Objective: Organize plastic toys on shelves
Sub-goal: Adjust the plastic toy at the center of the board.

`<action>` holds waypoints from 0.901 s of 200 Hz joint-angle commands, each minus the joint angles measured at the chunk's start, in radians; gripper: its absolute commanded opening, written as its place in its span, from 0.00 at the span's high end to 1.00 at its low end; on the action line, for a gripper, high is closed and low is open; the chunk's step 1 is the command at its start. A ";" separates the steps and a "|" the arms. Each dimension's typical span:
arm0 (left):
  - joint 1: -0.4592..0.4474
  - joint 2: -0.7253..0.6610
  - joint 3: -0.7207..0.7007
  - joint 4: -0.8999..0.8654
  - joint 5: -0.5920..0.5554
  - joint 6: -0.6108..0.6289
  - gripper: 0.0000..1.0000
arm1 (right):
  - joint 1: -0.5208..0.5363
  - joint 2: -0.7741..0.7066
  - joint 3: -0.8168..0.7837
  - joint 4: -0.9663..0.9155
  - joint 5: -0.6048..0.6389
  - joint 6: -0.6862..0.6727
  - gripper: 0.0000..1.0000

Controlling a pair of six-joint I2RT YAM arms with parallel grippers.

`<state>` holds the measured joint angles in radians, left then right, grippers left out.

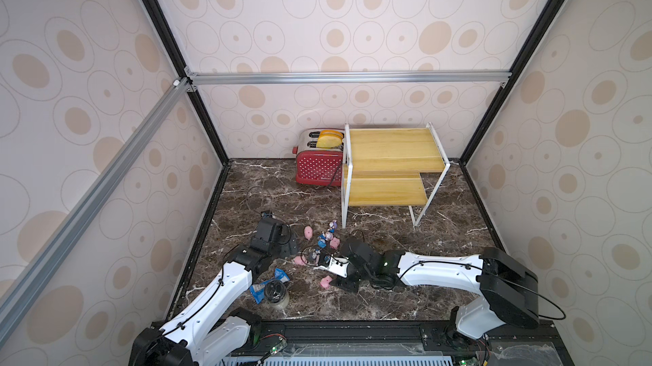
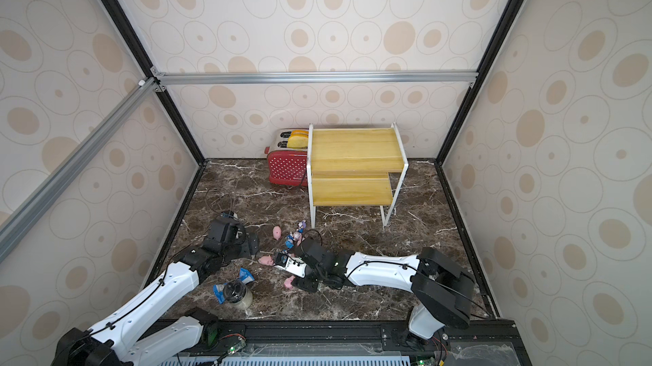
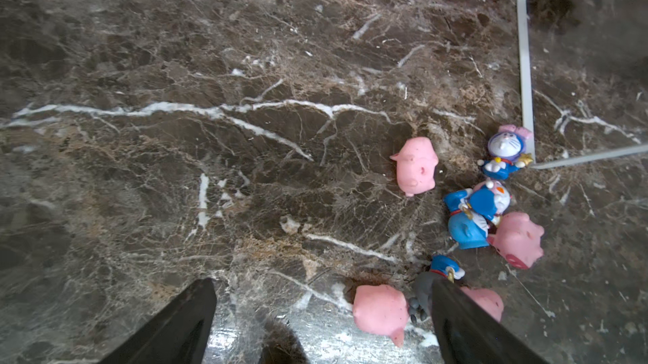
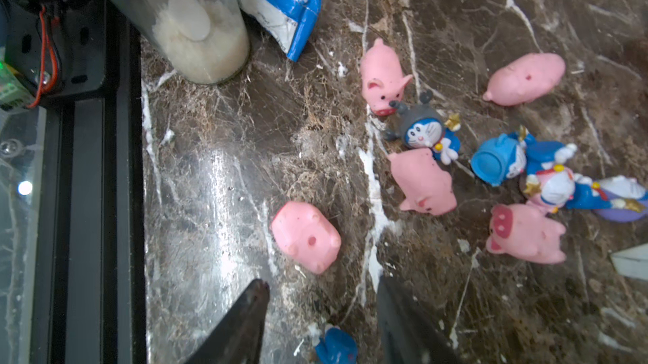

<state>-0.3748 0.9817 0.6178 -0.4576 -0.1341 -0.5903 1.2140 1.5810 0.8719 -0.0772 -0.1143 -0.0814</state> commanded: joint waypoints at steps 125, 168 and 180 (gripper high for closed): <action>0.005 0.047 0.077 -0.002 -0.051 0.047 0.01 | -0.020 0.122 0.025 -0.007 0.163 0.126 0.85; -0.050 0.075 0.083 0.108 0.128 0.124 0.01 | -0.211 -0.058 -0.146 0.067 -0.053 0.306 0.87; -0.085 0.090 0.088 0.131 0.154 0.146 0.01 | -0.276 -0.090 -0.201 0.112 -0.118 0.369 0.87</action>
<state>-0.4072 1.0462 0.6601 -0.3992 -0.0891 -0.5213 1.0256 1.5547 0.7589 -0.0269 -0.0799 0.1310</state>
